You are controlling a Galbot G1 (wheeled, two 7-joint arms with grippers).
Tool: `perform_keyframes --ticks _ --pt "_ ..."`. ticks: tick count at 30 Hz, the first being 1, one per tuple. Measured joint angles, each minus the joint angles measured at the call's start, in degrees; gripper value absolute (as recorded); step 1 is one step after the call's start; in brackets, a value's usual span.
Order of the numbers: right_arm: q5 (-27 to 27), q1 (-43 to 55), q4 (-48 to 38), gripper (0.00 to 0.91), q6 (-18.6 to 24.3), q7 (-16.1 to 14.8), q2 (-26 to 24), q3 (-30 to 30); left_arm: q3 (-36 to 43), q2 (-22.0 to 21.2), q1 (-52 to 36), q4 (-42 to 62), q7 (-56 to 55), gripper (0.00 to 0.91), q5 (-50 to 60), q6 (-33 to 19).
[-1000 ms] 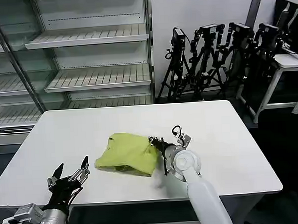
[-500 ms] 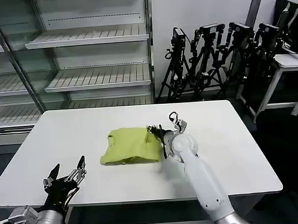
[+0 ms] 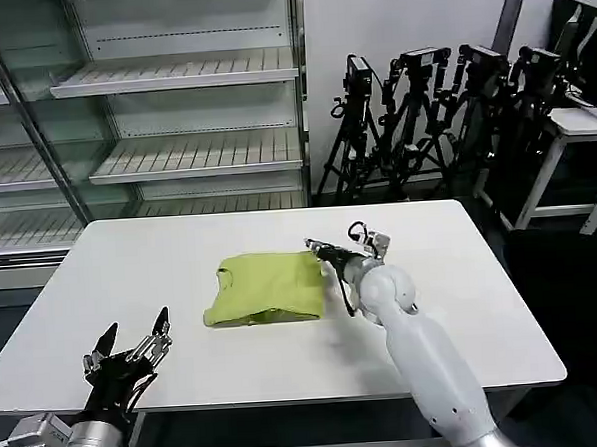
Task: Fold and organize the clothes.
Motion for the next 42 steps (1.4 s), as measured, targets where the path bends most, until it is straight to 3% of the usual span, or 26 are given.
perform_keyframes --ticks 8,19,28,42 --pt "-19.0 -10.4 14.2 0.907 6.9 0.7 -4.5 1.2 -0.8 1.1 0.5 -0.5 0.5 0.907 0.9 0.1" --pt "-43.2 -34.8 34.7 0.907 14.6 -0.5 -4.1 6.2 -1.1 2.8 1.4 -0.2 2.3 0.907 4.6 0.2" --pt "-53.1 -50.1 44.9 0.907 18.0 -2.2 -2.1 10.0 0.2 3.3 1.6 1.2 4.9 0.907 9.6 -1.1" --pt "-59.7 -60.6 52.1 0.907 21.3 -3.4 -0.2 13.0 0.0 2.0 3.3 -0.3 7.0 0.907 13.5 -2.0"
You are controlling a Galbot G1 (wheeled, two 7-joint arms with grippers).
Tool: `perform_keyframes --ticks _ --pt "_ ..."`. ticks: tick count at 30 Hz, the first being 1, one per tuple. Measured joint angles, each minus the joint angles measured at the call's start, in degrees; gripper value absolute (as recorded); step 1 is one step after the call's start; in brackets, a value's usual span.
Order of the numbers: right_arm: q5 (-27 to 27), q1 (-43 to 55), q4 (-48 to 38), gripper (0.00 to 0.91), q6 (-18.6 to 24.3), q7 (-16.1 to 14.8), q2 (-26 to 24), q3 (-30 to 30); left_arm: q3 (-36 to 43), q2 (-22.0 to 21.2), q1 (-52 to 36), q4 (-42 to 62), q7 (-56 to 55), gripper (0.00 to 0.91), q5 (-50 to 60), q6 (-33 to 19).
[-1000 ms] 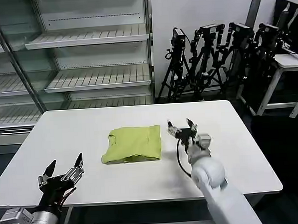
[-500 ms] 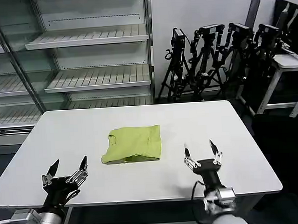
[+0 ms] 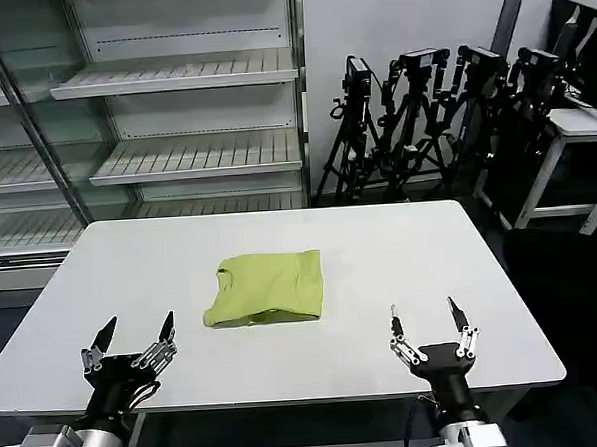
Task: Fold and organize the clothes.
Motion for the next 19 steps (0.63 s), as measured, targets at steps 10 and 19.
perform_keyframes --ticks 10,19 --pt "-2.2 -2.8 2.9 0.907 1.5 -0.3 0.6 1.0 0.6 -0.8 1.1 -1.1 0.2 0.907 1.3 -0.3" --pt "-3.8 -5.3 4.8 0.907 1.6 -0.1 1.3 1.3 0.0 -0.6 1.6 -1.8 0.3 0.907 1.5 -0.5"
